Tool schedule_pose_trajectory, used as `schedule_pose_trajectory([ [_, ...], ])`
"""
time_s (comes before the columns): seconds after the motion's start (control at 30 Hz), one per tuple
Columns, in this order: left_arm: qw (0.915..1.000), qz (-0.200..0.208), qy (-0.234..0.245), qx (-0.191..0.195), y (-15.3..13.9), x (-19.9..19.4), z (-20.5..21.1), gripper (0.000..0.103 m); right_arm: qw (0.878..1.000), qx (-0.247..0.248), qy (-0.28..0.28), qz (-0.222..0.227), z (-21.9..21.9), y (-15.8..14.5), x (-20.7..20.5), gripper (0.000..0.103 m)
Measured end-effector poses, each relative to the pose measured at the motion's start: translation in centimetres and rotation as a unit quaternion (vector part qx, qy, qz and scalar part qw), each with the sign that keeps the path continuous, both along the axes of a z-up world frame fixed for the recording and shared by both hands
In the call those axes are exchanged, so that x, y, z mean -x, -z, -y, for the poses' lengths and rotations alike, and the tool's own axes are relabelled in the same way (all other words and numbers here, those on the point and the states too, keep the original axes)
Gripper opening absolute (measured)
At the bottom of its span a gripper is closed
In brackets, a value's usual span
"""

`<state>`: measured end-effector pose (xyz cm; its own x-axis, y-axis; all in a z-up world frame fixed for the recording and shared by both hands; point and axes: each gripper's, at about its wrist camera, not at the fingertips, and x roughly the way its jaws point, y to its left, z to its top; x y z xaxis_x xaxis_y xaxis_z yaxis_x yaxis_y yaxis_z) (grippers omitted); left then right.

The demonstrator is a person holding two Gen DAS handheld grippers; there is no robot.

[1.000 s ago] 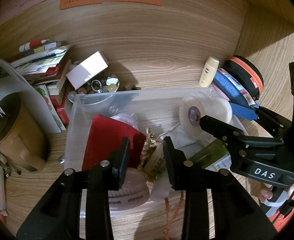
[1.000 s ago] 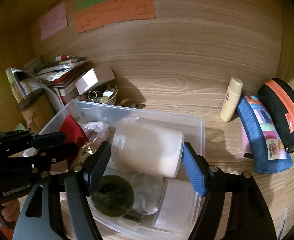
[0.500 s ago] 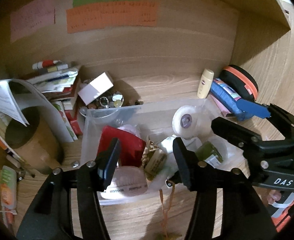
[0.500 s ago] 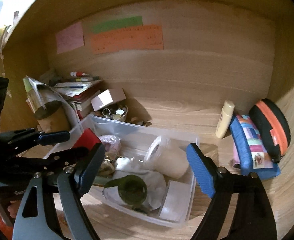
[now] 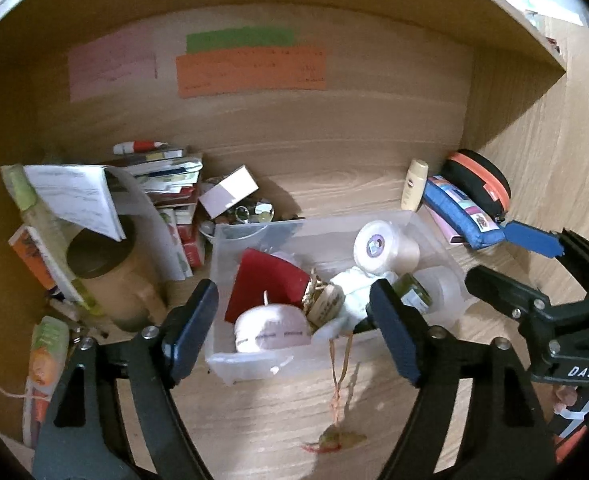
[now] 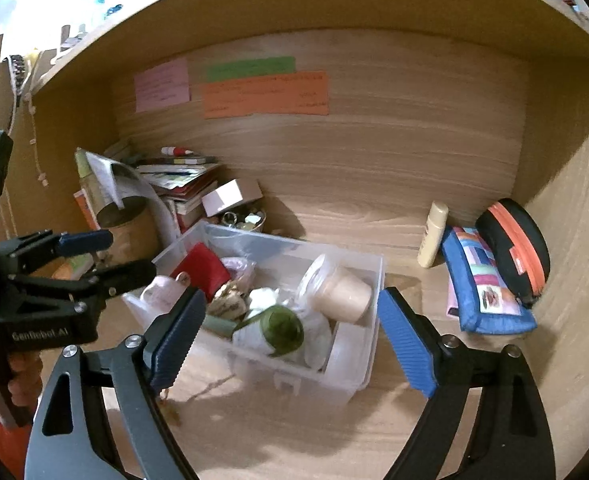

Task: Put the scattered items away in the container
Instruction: 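Withdraw both open tools from the clear box toward the desk, then grasp the blue Max staple box with the right tool while the left tool grasps the beaded pendant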

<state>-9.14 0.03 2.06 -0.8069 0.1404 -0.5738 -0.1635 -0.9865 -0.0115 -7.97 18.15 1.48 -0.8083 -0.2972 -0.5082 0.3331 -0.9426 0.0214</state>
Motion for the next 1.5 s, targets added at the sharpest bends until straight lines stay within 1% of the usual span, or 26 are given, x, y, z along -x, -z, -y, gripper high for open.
schedule_pose_trajectory([
  [0.17, 1.0000, -0.002, -0.006, 0.004, -0.1, -1.7, 0.5, 0.085, 1.000, -0.008, -0.009, 0.009, 0.1, 0.8, -2.2, 0.091],
  [0.2, 1.0000, 0.001, -0.005, 0.003, 0.0, -1.9, 0.7, 0.091, 1.000, -0.010, -0.011, 0.011, 0.2, 1.0, -2.5, 0.091],
  [0.23, 1.0000, 0.004, -0.006, -0.001, 0.1, -2.3, 0.9, 0.094, 1.000, -0.014, -0.014, 0.015, 0.4, 1.3, -2.8, 0.091],
  [0.27, 1.0000, 0.004, -0.006, -0.004, 0.2, -2.6, 1.0, 0.095, 0.999, -0.019, -0.018, 0.021, 0.6, 1.8, -3.3, 0.091],
  [0.43, 0.9997, 0.018, -0.015, 0.002, 1.2, -4.0, 1.7, 0.095, 0.998, -0.032, -0.032, 0.053, 1.2, 4.4, -4.8, 0.091],
  [0.67, 0.9976, 0.064, -0.024, -0.005, 3.9, -5.5, 3.0, 0.095, 0.993, -0.028, -0.054, 0.102, 2.5, 7.7, -6.9, 0.091],
  [0.77, 0.9963, 0.081, -0.029, -0.004, 5.0, -5.8, 3.5, 0.095, 0.992, -0.034, -0.049, 0.109, 3.3, 9.0, -7.8, 0.091],
  [0.9, 0.9945, 0.097, -0.037, -0.007, 6.2, -6.7, 4.2, 0.095, 0.991, -0.028, -0.054, 0.118, 4.1, 10.1, -8.7, 0.091],
  [1.1, 0.9927, 0.113, -0.042, -0.001, 7.7, -7.3, 4.5, 0.095, 0.989, -0.052, -0.075, 0.116, 6.0, 11.2, -10.2, 0.089],
  [1.17, 0.9921, 0.119, -0.040, 0.001, 8.1, -7.4, 4.4, 0.095, 0.988, -0.055, -0.083, 0.117, 6.5, 11.6, -10.6, 0.084],
  [1.23, 0.9916, 0.123, -0.039, 0.003, 8.5, -7.4, 4.4, 0.095, 0.987, -0.056, -0.086, 0.123, 6.9, 11.9, -10.6, 0.071],
  [1.27, 0.9913, 0.126, -0.038, 0.004, 8.7, -7.3, 4.4, 0.095, 0.986, -0.056, -0.087, 0.128, 6.9, 12.1, -10.6, 0.068],
  [1.3, 0.9910, 0.128, -0.038, 0.004, 8.9, -7.4, 4.4, 0.095, 0.986, -0.058, -0.086, 0.129, 6.9, 12.3, -10.5, 0.062],
  [1.33, 0.9908, 0.130, -0.037, 0.003, 9.0, -7.3, 4.3, 0.095, 0.987, -0.061, -0.082, 0.123, 6.9, 12.2, -10.5, 0.057],
  [1.37, 0.9908, 0.131, -0.035, 0.003, 9.0, -7.3, 4.4, 0.095, 0.987, -0.065, -0.079, 0.122, 6.8, 12.2, -10.5, 0.054],
  [1.43, 0.9906, 0.133, -0.032, 0.002, 9.2, -7.2, 4.1, 0.095, 0.988, -0.064, -0.078, 0.121, 6.5, 12.2, -10.3, 0.038],
  [1.47, 0.9904, 0.135, -0.029, 0.001, 9.3, -7.0, 3.9, 0.095, 0.988, -0.064, -0.075, 0.121, 6.3, 12.1, -10.2, 0.035],
  [1.5, 0.9902, 0.137, -0.025, 0.000, 9.3, -6.9, 3.7, 0.095, 0.988, -0.064, -0.073, 0.121, 6.1, 12.1, -10.1, 0.029],
])
